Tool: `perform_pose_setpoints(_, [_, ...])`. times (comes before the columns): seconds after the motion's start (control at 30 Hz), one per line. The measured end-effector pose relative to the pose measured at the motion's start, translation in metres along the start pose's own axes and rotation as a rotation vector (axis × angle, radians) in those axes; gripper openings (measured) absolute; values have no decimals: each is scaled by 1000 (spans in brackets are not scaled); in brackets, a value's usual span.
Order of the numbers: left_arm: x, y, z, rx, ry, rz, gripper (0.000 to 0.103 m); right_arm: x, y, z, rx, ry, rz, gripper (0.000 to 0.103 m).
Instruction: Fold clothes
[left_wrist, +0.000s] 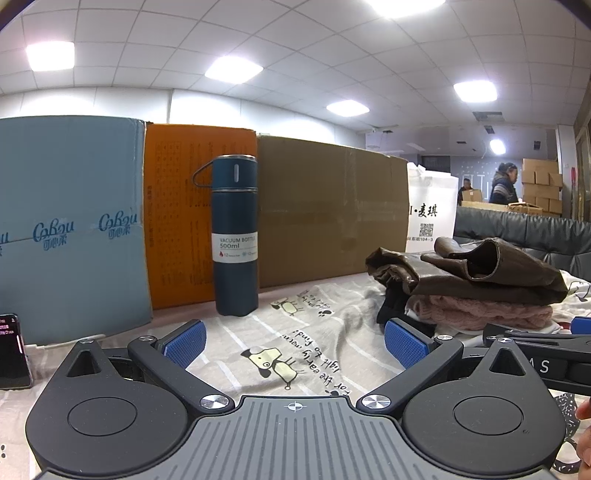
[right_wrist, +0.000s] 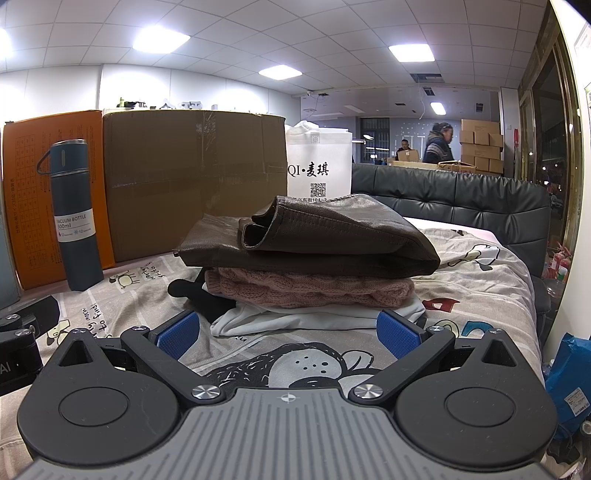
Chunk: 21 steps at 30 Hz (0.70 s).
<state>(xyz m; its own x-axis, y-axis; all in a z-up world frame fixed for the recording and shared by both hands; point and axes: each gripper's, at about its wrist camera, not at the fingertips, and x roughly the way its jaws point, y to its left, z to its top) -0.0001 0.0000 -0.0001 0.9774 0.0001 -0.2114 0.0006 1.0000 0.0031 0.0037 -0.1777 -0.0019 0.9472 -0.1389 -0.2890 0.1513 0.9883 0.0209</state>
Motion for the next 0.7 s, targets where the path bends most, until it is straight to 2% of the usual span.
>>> perform_pose_setpoints(0.7, [0, 1, 0, -6, -4, 15, 103, -2, -2, 0, 11, -7, 4, 103])
